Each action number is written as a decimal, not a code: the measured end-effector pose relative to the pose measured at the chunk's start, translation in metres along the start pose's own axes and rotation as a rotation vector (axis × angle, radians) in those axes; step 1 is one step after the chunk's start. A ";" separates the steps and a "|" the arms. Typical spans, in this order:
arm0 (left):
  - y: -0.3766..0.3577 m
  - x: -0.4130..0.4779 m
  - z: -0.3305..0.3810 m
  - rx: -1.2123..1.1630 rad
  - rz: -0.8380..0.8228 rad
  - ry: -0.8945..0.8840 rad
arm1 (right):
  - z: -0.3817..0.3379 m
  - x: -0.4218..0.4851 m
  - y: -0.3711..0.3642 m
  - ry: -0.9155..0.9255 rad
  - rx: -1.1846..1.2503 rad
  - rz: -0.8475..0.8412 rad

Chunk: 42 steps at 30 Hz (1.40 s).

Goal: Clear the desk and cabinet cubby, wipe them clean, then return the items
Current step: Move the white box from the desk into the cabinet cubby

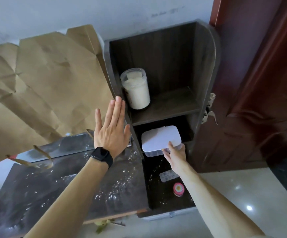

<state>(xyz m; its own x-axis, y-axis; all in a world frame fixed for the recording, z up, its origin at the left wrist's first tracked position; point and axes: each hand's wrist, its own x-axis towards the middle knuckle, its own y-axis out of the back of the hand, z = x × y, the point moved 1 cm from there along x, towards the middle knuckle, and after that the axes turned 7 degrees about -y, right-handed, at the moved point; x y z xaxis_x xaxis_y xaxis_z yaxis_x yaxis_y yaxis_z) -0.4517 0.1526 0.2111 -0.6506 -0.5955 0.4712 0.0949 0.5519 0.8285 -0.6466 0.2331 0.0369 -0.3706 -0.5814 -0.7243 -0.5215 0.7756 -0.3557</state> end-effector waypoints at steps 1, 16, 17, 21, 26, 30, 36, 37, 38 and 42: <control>-0.002 0.000 0.001 -0.004 0.006 0.007 | 0.001 0.007 -0.005 0.001 -0.050 0.023; -0.018 0.005 0.006 -0.086 0.062 0.035 | -0.008 0.042 -0.030 0.168 -0.862 0.382; -0.020 0.005 0.006 -0.081 0.067 0.034 | -0.010 0.039 -0.031 0.171 -0.888 0.389; -0.025 0.006 0.006 -0.073 0.099 0.029 | -0.018 0.026 -0.034 0.150 -0.886 0.389; -0.023 0.007 0.007 -0.070 0.077 0.043 | -0.019 0.030 -0.033 0.134 -0.876 0.343; -0.012 0.005 0.016 -0.123 0.011 0.090 | -0.024 0.057 -0.021 0.062 -0.836 0.250; -0.033 -0.061 0.060 -0.380 -0.255 0.183 | -0.028 0.012 0.020 0.068 -0.820 0.035; -0.041 -0.075 0.069 -0.429 -0.320 0.198 | -0.022 0.004 0.032 0.071 -0.821 0.012; -0.049 -0.089 0.079 -0.477 -0.394 0.206 | -0.013 -0.002 0.047 0.080 -0.838 0.009; -0.080 -0.133 0.117 -0.622 -0.739 0.167 | 0.034 -0.014 0.104 0.070 -1.084 0.062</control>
<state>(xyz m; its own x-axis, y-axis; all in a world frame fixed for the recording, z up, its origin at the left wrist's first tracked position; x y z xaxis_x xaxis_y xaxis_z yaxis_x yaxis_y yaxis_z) -0.4609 0.2556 0.0467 -0.5957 -0.7686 -0.2335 0.1176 -0.3710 0.9212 -0.6697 0.3301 -0.0099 -0.4450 -0.5881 -0.6753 -0.8884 0.1948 0.4158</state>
